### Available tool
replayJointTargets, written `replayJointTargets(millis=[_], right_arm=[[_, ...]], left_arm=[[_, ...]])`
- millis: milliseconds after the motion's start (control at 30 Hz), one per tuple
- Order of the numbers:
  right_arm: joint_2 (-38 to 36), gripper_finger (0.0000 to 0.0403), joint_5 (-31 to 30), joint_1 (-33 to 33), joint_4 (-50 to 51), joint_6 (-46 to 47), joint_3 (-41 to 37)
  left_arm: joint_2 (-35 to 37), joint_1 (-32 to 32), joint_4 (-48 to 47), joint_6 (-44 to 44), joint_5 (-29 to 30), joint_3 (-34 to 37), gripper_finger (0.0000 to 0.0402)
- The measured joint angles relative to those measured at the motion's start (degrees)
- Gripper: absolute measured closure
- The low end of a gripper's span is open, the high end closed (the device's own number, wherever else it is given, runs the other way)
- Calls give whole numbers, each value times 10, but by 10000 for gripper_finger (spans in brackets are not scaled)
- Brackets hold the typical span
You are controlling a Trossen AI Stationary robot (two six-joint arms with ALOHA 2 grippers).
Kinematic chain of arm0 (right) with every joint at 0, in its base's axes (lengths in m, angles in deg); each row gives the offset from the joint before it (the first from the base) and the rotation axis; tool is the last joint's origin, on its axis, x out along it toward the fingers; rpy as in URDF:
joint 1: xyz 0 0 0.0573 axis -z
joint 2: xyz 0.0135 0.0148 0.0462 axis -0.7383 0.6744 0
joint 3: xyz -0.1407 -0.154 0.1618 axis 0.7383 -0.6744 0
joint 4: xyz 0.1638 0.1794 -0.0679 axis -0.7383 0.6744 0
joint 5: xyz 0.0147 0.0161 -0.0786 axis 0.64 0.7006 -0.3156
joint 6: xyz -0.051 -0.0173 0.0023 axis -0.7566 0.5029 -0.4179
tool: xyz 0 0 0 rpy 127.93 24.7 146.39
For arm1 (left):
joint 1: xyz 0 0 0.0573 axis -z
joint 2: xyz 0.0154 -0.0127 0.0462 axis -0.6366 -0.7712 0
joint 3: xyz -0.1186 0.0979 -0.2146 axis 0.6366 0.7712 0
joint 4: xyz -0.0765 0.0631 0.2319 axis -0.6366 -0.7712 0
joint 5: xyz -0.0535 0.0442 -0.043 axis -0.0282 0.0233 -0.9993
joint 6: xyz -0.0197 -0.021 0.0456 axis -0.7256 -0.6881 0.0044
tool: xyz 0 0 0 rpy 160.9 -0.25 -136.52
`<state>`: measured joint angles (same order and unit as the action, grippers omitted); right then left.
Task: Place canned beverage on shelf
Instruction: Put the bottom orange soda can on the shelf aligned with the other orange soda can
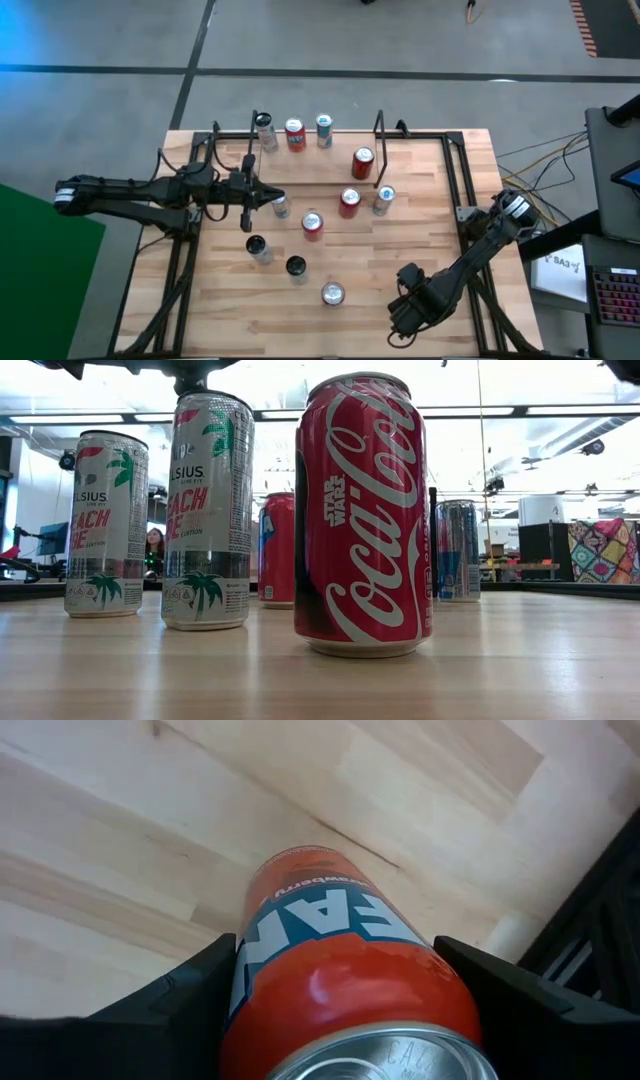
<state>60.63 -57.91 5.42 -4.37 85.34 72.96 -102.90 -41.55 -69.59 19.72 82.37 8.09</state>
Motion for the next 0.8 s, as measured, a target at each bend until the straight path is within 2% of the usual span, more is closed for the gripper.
replayJointTargets(millis=[200,400,500,633,800], right_arm=[[-2,113,-20,5,21,-1,32],[-3,113,-24,10,87,-11,101],[-4,113,-55,12,124,-18,147],[-4,113,-126,26,143,-38,205],[-4,113,-191,63,151,-119,262]], left_arm=[[0,0,0,0,0,0,402],[0,0,0,0,0,0,402],[0,0,0,0,0,0,402],[0,0,0,6,0,0,402],[0,0,0,9,0,0,402]])
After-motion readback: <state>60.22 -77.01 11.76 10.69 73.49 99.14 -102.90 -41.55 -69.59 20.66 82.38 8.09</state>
